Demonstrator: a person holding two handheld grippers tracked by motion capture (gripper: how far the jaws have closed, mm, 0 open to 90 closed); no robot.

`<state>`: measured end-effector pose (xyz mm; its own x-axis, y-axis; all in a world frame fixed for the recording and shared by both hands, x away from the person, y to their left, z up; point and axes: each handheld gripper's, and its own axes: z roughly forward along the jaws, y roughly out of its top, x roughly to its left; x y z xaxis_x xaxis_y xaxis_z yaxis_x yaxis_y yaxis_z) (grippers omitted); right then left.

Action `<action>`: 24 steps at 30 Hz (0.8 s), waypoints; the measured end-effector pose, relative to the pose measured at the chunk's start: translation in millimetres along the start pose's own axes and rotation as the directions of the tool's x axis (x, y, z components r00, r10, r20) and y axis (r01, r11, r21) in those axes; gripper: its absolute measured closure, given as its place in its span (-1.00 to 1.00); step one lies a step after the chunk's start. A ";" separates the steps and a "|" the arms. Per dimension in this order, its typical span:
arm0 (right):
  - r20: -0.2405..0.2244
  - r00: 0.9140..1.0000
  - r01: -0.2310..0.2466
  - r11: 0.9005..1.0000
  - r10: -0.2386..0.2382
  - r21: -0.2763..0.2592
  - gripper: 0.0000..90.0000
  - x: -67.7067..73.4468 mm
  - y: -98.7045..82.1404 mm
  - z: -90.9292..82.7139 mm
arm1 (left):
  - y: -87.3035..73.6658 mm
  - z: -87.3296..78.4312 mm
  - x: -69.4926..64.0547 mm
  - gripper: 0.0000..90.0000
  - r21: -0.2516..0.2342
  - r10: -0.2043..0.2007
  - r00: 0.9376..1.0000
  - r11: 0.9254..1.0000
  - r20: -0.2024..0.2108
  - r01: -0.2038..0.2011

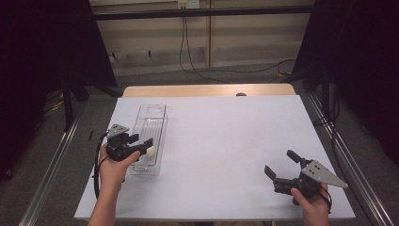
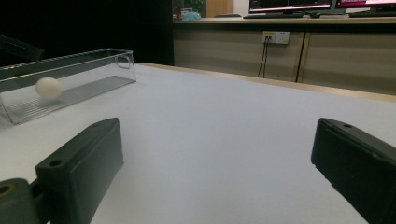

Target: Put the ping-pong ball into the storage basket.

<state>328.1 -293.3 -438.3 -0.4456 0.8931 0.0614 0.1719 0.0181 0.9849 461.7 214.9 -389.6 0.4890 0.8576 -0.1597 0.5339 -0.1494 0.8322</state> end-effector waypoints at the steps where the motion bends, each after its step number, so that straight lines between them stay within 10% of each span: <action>1: 0.000 1.000 0.000 1.000 0.000 0.000 -0.96 0.0 0.0 0.0 | 0.0 -0.9 0.0 -0.27 -0.004 0.004 1.000 1.000 0.000 -0.004; 24: 0.001 1.000 -0.004 1.000 0.004 0.004 -0.96 0.3 -0.3 -0.4 | -11.0 -16.6 0.7 -0.77 -0.097 -0.007 1.000 0.995 0.000 0.007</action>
<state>327.6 -293.2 -438.6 -0.4444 0.8935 0.0648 0.1774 0.0169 0.9840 444.8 225.3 -390.0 0.4847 0.8589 -0.1656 0.4682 -0.0948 0.8785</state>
